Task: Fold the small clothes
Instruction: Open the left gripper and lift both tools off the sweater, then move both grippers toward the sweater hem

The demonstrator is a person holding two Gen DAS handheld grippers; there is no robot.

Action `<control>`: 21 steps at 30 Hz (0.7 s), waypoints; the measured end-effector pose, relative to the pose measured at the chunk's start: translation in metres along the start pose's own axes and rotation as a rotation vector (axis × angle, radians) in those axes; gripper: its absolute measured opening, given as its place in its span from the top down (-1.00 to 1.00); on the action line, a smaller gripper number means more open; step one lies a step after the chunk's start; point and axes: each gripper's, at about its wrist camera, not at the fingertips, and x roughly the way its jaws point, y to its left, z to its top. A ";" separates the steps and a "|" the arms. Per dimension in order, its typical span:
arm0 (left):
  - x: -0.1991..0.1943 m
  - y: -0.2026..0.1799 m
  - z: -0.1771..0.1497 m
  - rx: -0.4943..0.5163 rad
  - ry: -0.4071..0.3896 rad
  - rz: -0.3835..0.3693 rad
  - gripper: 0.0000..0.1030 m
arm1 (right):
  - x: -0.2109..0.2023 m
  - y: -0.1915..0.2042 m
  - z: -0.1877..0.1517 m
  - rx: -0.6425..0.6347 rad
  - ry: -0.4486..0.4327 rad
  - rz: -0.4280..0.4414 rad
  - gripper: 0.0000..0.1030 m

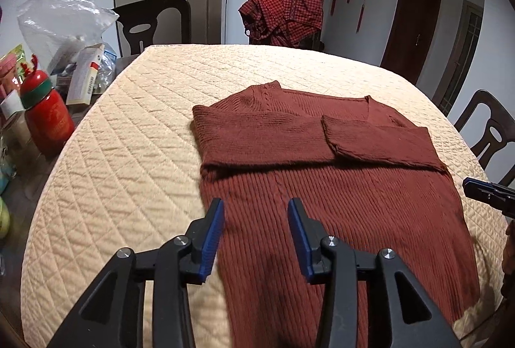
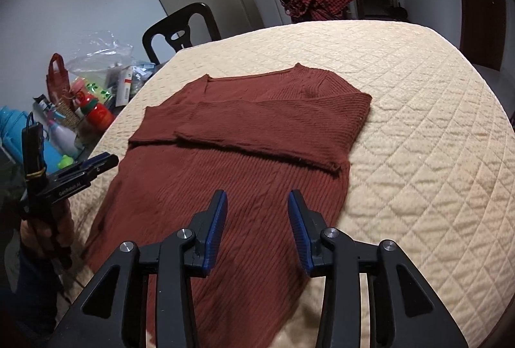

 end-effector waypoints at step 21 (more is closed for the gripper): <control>-0.048 0.007 -0.089 -0.123 0.089 -0.111 0.11 | -0.029 -0.009 -0.092 0.152 0.051 0.130 0.19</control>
